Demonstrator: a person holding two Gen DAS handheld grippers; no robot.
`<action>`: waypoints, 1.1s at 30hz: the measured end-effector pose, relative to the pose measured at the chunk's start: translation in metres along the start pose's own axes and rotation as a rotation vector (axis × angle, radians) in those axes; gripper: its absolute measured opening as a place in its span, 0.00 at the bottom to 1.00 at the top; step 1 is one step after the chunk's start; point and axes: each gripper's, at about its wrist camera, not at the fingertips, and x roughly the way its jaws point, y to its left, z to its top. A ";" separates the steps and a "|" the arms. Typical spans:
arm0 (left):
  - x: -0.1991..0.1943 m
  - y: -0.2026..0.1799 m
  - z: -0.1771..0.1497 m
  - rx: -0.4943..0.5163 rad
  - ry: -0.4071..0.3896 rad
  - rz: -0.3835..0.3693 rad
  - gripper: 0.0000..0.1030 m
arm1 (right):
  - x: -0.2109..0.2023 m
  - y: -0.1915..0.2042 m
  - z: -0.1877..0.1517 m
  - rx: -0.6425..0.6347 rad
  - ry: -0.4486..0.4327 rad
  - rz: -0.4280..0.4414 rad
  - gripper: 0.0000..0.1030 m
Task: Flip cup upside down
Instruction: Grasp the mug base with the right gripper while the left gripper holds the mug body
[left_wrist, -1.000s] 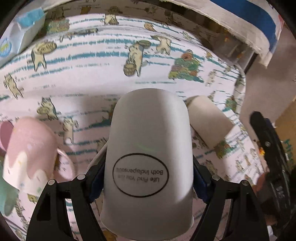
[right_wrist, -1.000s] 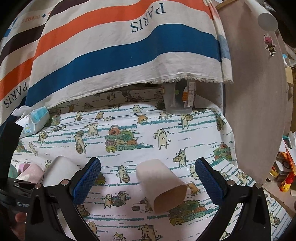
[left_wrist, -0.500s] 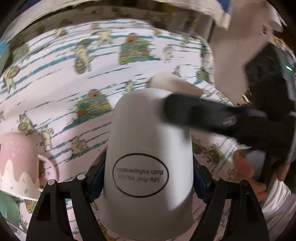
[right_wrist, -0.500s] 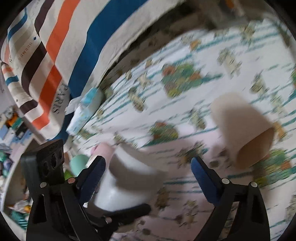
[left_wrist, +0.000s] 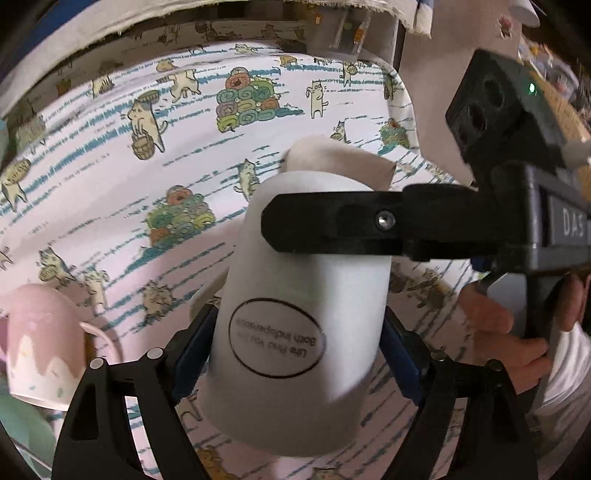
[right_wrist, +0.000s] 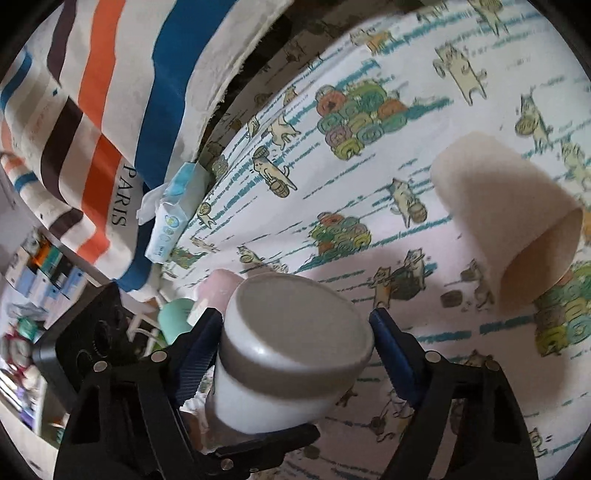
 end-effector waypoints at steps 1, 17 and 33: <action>0.000 0.001 -0.002 0.004 0.004 0.004 0.82 | 0.000 0.002 -0.001 -0.010 -0.003 -0.003 0.80; -0.025 0.013 -0.021 0.014 -0.044 0.010 0.88 | -0.032 0.071 -0.027 -0.407 -0.222 -0.139 0.77; -0.019 0.023 -0.038 -0.048 -0.102 -0.055 0.83 | -0.017 0.110 -0.058 -0.691 -0.285 -0.326 0.76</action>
